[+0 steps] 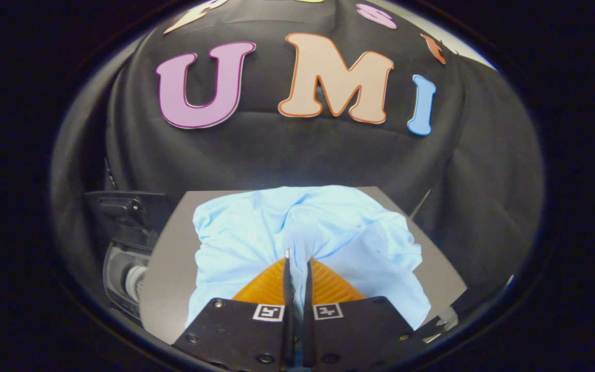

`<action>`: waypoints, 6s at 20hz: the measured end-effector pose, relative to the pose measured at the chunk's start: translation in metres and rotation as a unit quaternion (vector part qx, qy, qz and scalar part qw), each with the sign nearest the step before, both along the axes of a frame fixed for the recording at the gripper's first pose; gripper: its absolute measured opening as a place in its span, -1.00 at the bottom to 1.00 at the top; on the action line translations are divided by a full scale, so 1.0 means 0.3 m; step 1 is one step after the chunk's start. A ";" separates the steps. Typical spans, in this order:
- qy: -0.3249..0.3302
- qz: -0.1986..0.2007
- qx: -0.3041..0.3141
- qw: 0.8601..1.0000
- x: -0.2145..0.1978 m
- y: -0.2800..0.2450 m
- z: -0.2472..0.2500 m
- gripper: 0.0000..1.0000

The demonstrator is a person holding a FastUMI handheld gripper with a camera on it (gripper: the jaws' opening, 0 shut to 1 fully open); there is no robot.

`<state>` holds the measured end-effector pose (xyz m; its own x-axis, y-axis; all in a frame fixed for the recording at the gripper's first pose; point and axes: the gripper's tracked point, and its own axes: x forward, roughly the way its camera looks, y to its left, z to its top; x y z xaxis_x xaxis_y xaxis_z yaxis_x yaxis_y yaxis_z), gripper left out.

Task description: Put the clothes into the washing machine and then close the washing machine lid.

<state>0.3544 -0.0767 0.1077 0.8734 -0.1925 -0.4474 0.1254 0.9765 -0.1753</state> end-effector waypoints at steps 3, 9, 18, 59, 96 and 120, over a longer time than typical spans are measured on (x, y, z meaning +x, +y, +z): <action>-0.037 0.016 -0.006 0.999 -0.002 0.035 0.091 -0.90; -0.092 0.102 0.009 0.990 -0.005 0.246 0.203 -0.90; -0.088 0.212 -0.010 0.973 0.003 0.539 0.187 -0.91; 0.279 0.222 -0.072 0.931 0.351 0.602 -1.059 -0.53; -0.166 0.146 0.004 0.975 0.775 0.700 0.054 0.93; -0.276 0.110 0.023 0.954 0.825 0.670 0.029 0.94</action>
